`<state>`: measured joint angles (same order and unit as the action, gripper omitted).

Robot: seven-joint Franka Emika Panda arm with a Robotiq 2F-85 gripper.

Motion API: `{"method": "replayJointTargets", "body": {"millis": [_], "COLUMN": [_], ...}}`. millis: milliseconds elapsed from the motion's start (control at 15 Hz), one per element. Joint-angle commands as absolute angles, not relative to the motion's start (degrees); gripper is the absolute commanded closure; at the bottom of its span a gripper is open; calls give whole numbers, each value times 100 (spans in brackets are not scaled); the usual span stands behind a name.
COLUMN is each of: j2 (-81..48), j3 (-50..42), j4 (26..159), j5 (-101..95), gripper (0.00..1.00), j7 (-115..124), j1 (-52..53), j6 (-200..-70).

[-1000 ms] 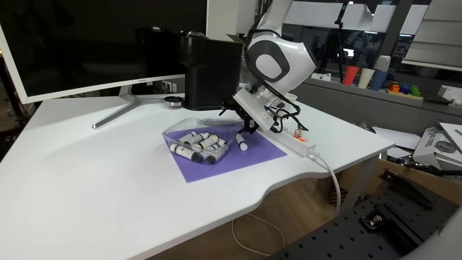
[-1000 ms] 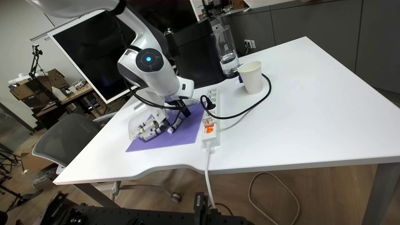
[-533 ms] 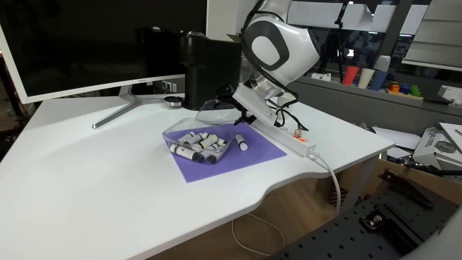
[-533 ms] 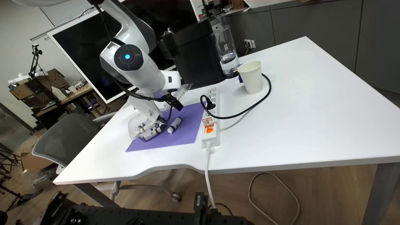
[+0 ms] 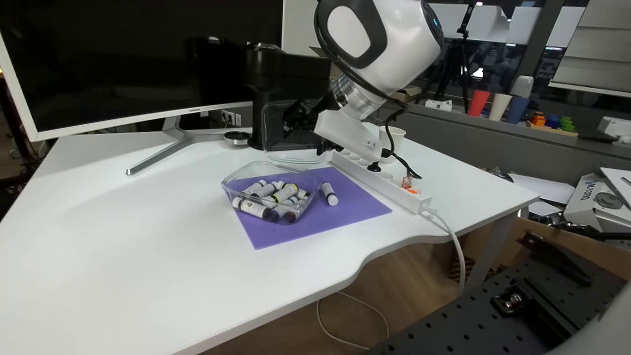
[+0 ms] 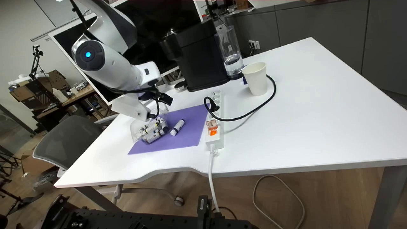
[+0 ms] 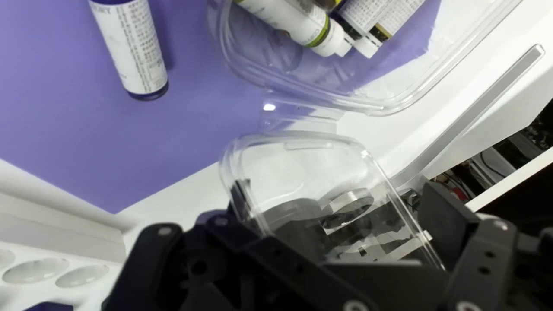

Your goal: Close the pack containing bottles on the table

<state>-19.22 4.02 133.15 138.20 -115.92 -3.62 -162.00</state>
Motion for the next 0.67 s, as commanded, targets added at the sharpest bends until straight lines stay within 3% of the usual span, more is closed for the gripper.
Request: {"method": "replayJointTargets", "body": {"millis": [0,600], "j2": [-1382,-1259], "j3": [236,526], "j4": [13687,13755], "j5": [14385,13853], "gripper": [0,0], "j7": [-12489,-12626], "j1": [-80,148], "j6": [-16333,-16638]}}
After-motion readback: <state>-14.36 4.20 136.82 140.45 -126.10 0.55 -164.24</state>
